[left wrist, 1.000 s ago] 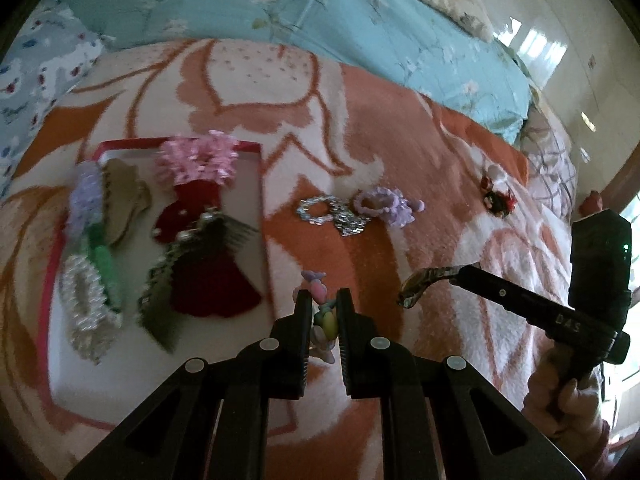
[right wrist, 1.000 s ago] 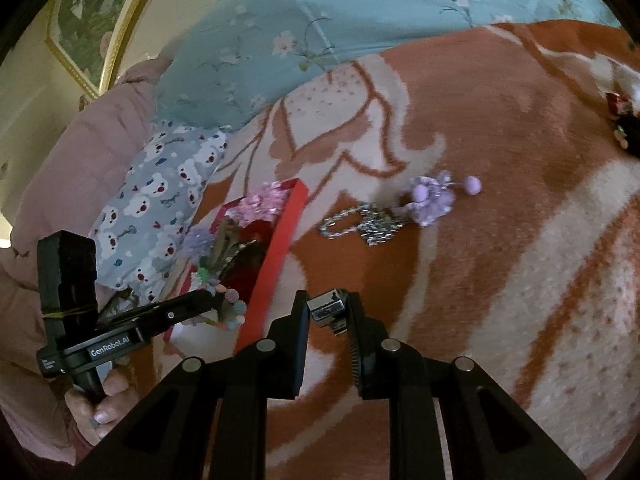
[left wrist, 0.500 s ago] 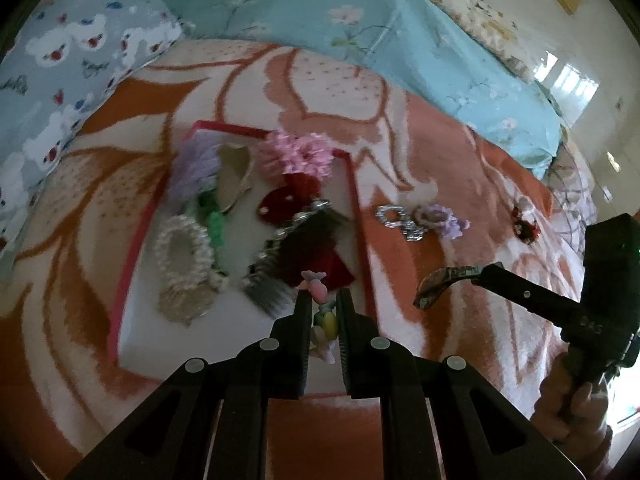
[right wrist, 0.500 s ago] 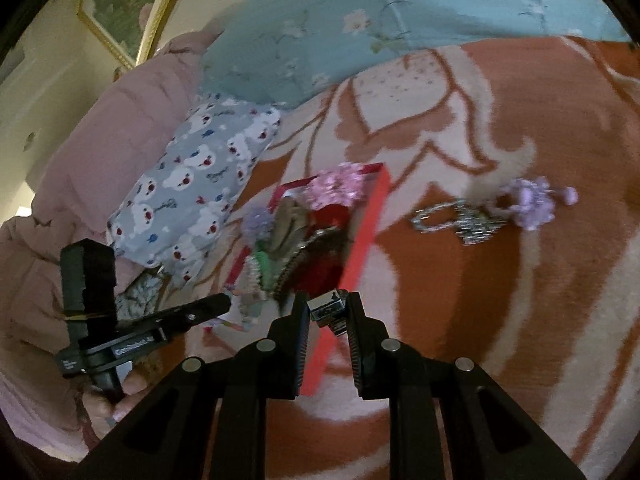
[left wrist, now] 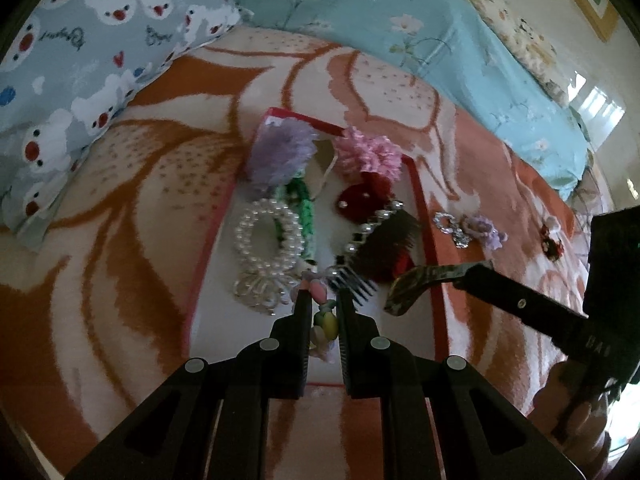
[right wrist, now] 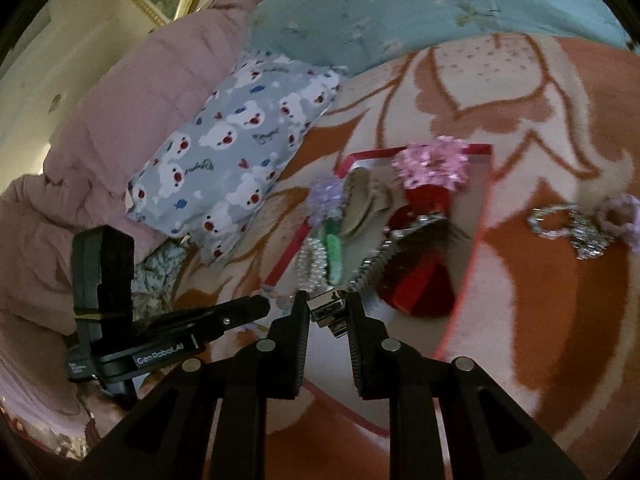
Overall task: Organize jewelry
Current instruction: 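Carry the beaded bracelet and watch with both grippers into the box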
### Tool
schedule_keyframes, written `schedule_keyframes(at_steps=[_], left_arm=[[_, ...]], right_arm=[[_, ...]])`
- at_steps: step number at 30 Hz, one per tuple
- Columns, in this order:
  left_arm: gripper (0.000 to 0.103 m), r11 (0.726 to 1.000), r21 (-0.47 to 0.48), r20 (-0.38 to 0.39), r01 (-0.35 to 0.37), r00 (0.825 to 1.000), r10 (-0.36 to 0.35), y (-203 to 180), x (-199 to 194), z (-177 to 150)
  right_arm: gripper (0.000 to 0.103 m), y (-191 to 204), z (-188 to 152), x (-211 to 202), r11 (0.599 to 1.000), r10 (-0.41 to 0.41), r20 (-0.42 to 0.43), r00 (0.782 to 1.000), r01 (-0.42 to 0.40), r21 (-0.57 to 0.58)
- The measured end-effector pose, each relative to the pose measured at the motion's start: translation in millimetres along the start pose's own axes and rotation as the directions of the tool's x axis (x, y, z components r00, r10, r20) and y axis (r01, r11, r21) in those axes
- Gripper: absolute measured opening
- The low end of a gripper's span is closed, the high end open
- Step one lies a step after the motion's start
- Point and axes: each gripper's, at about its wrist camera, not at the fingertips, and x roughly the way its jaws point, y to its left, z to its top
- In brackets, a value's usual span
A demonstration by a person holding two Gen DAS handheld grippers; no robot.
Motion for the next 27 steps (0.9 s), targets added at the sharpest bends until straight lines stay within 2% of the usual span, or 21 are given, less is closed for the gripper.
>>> schedule_keyframes(at_steps=[7,17,27], left_arm=[[0.011,0.999,-0.05,-0.031,-0.003,1.0,0.001,20,20,-5],[0.011,0.996,-0.09,-0.059,-0.029,0.998,0.024,40,37,-10],[0.012,0.996,-0.072,-0.072,-0.056,0.996,0.051,38,45,-14]], right_arm=[[0.018,0,-19,21,0.999,-0.031,-0.058,0.998,0.029,-0.028],[0.017,-11,-42,17,0.995,-0.076,-0.119,0.99,0.068,-0.068],[0.018,-6,-47,20,0.984,-0.129,-0.147,0.981,0.108,-0.145]])
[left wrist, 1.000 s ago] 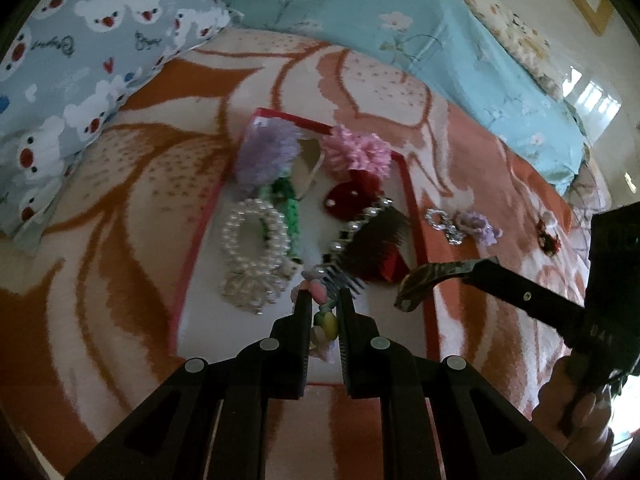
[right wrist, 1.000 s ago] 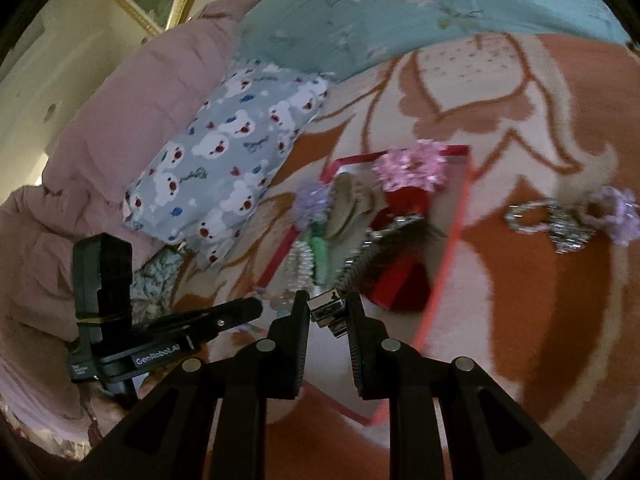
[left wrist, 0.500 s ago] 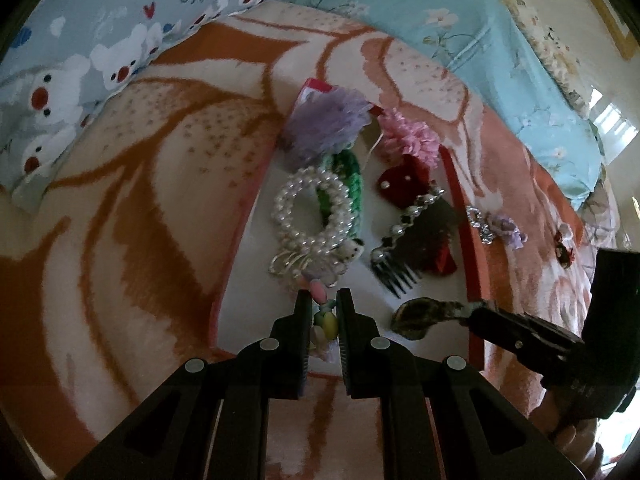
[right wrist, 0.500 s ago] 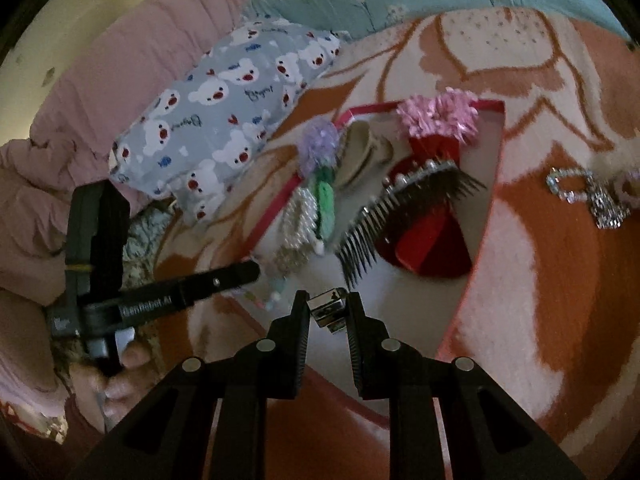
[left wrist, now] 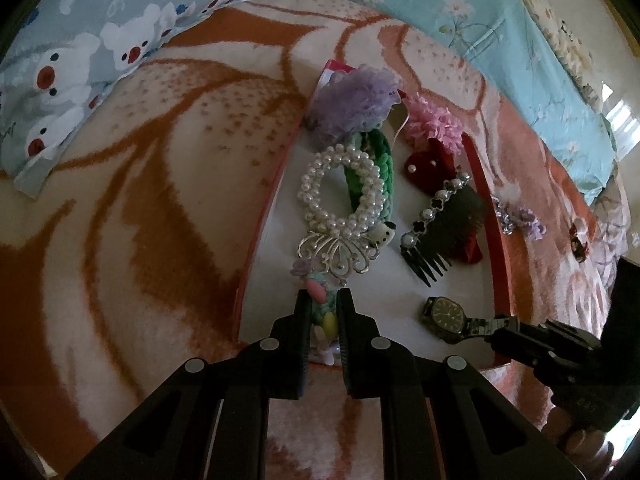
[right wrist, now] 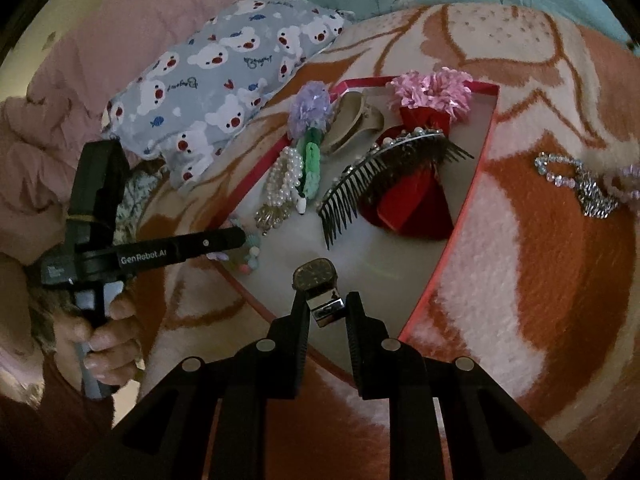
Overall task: Organize jewelry
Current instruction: 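Carry the beaded bracelet and watch with both grippers into the box, then open both grippers to drop the beaded bracelet and watch in the box, then move both grippers toward the silver chain bracelet and lavender scrunchie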
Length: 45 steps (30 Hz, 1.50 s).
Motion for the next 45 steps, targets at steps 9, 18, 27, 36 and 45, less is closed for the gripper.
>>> schedule_keyframes(at_steps=[9,18,27,36,45], left_arm=[[0.012,1.0,0.01,-0.004,-0.018,1.0,0.018,-3,1,0],[0.015,0.998,0.03,-0.007,-0.056,0.998,0.056,-8,1,0],[0.039,0.996,0.046,0.006,-0.082,0.997,0.082,-14,-7,0],[0.063,0.994,0.057,0.03,-0.095,0.995,0.093,-21,-23,0],[0.066,0.993,0.087,0.061,-0.086,0.995,0.08,-38,-39,0]], right_arm=[[0.019,-2,-4,1,1.0,-0.015,-0.014,1.0,0.015,-0.005],[0.023,-2,-5,1,1.0,-0.022,-0.014,1.0,0.022,-0.009],[0.031,-2,-6,-5,1.0,-0.019,0.002,1.0,0.019,0.0],[0.038,-7,-7,-20,0.999,-0.011,0.038,0.999,0.009,0.03],[0.041,-44,-17,-53,0.989,-0.067,0.09,0.994,0.054,0.135]])
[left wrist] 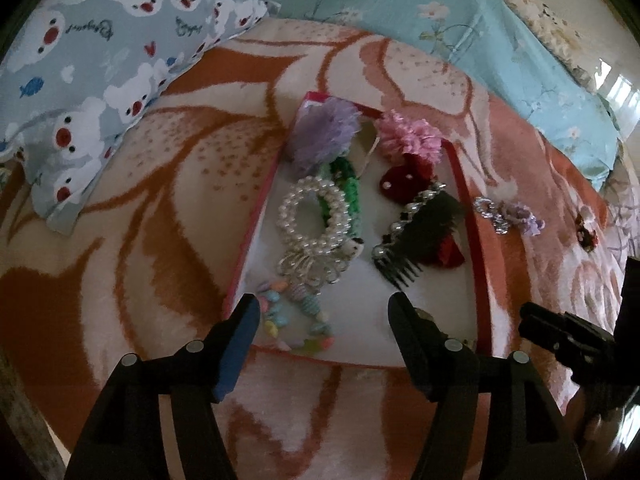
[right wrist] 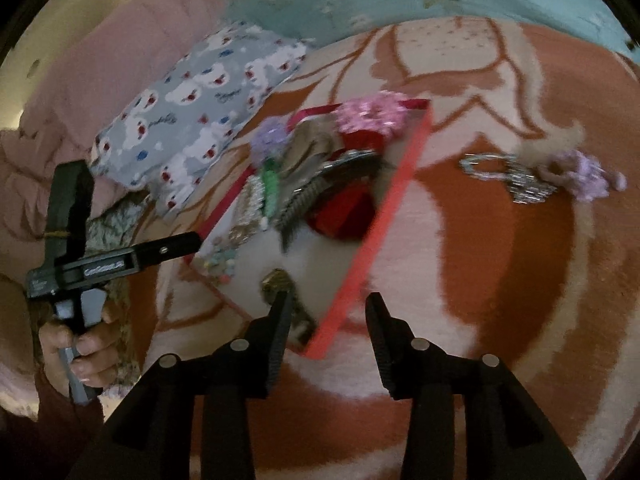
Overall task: Organize jewelry
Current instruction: 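Move both grippers toward the silver chain bracelet and lavender scrunchie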
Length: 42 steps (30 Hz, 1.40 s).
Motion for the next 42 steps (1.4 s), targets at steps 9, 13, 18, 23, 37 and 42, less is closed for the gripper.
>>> schedule_keyframes(at_steps=[9,13,18,23,37,42], left_arm=[[0.066,0.998,0.054,0.001,0.027,1.0,-0.027,-30,-1,6],[0.066,0.996,0.081,0.0,0.046,0.999,-0.046,-48,1,10],[0.066,0.99,0.124,-0.004,0.067,0.998,-0.067,-73,7,17],[0.066,0.982,0.169,-0.012,0.079,0.997,-0.078,-99,19,25],[0.066,0.873,0.486,-0.057,0.023,0.998,0.006,-209,109,59],[0.066,0.839,0.543,-0.081,0.009,0.996,0.042,-233,153,75]], right_arm=[[0.042,-56,-2,-34,0.987,-0.075,0.067,0.995,0.065,0.147],[0.042,-76,0,-44,0.976,-0.115,0.089,0.989,0.096,0.198],[0.042,-99,5,-52,0.956,-0.162,0.107,0.981,0.129,0.262],[0.044,-117,14,-53,0.939,-0.205,0.114,0.972,0.163,0.303],[0.051,-168,64,-25,0.899,-0.312,0.083,0.947,0.265,0.349],[0.051,-180,73,-6,0.898,-0.313,0.048,0.948,0.28,0.339]])
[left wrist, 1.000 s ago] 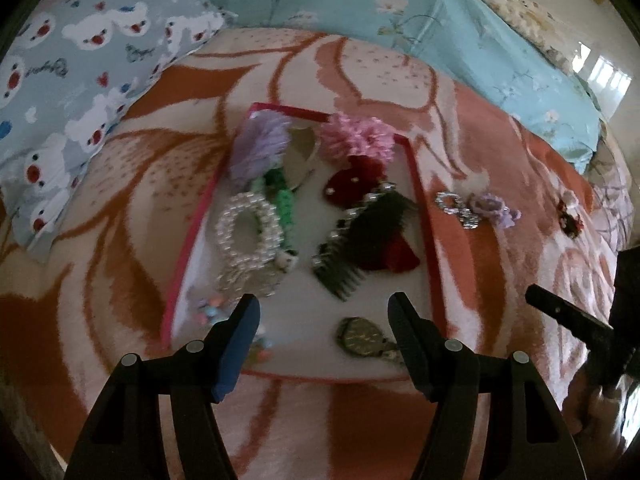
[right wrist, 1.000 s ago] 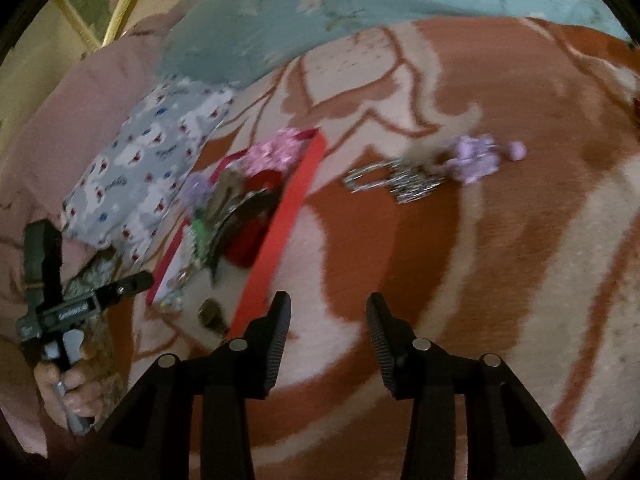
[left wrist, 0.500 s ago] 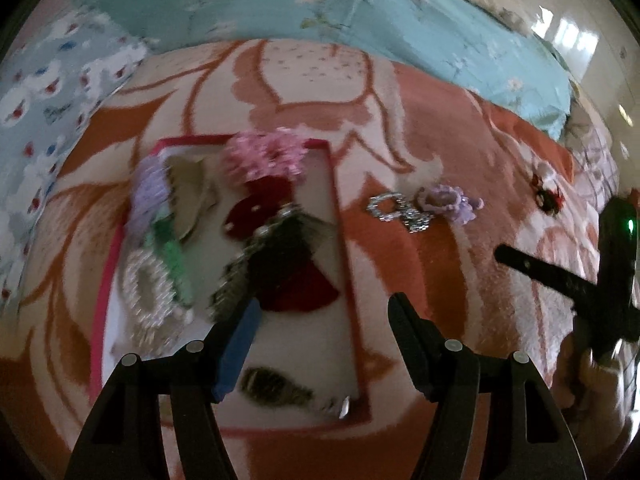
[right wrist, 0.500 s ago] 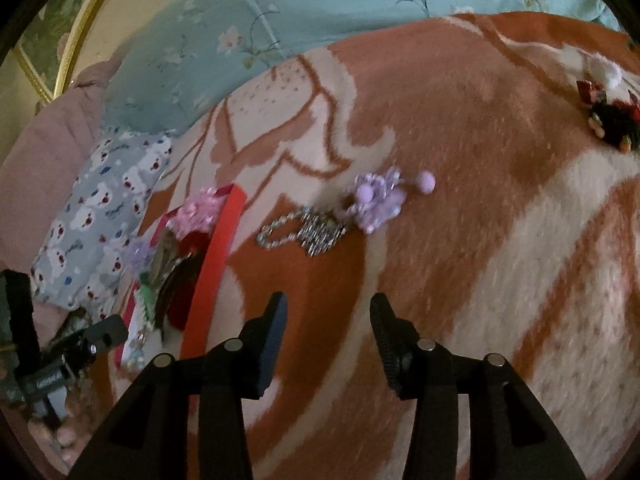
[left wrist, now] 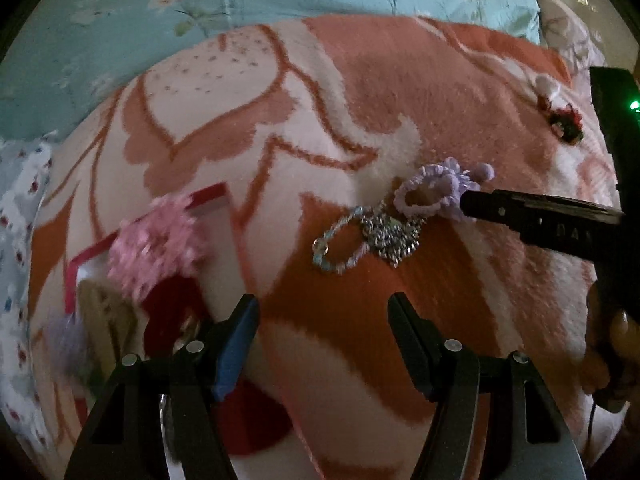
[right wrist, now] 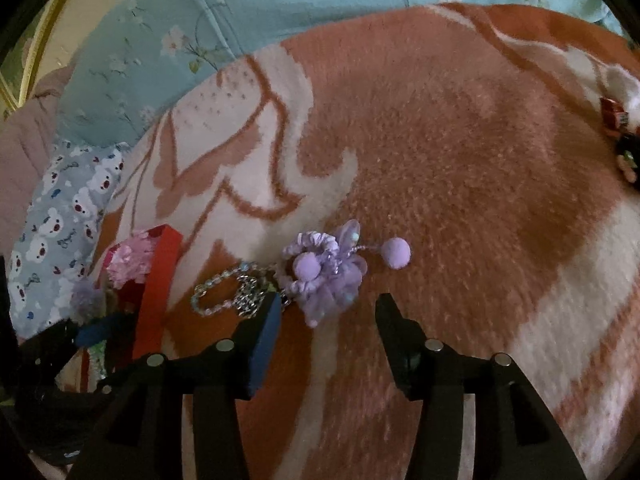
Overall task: Organize jewelry
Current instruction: 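Move both grippers toward the silver chain bracelet and lavender scrunchie, then grasp the silver chain bracelet with the left gripper while the right grasps the lavender scrunchie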
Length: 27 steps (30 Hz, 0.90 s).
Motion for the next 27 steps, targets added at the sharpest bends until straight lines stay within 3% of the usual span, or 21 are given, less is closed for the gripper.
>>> schedule_keyframes(at_steps=[9,13,15,16,18,27], left_arm=[[0.063,0.999,0.023,-0.093,0.03,0.995,-0.028,4,65,38],[0.049,0.998,0.069,-0.104,0.0,0.995,0.008,-4,80,39],[0.023,0.996,0.087,-0.091,0.007,0.996,0.001,-7,79,39],[0.017,0.996,0.085,-0.091,0.016,0.996,-0.008,-7,77,39],[0.007,0.997,0.064,-0.085,0.046,0.996,-0.04,-4,70,38],[0.007,0.987,-0.049,-0.005,0.156,0.988,-0.156,6,29,15]], right_arm=[[0.048,-1,16,23,0.999,-0.025,-0.016,1.0,0.024,-0.029],[0.033,1,17,26,0.998,-0.045,-0.01,0.999,0.045,-0.054],[0.027,0,17,24,0.998,-0.043,-0.004,0.999,0.043,-0.054],[0.02,1,16,22,0.997,-0.046,0.003,0.999,0.046,-0.055],[0.019,0,15,17,0.998,-0.036,0.013,0.999,0.036,-0.047],[0.017,-5,1,-26,0.999,0.045,0.069,0.997,-0.045,0.001]])
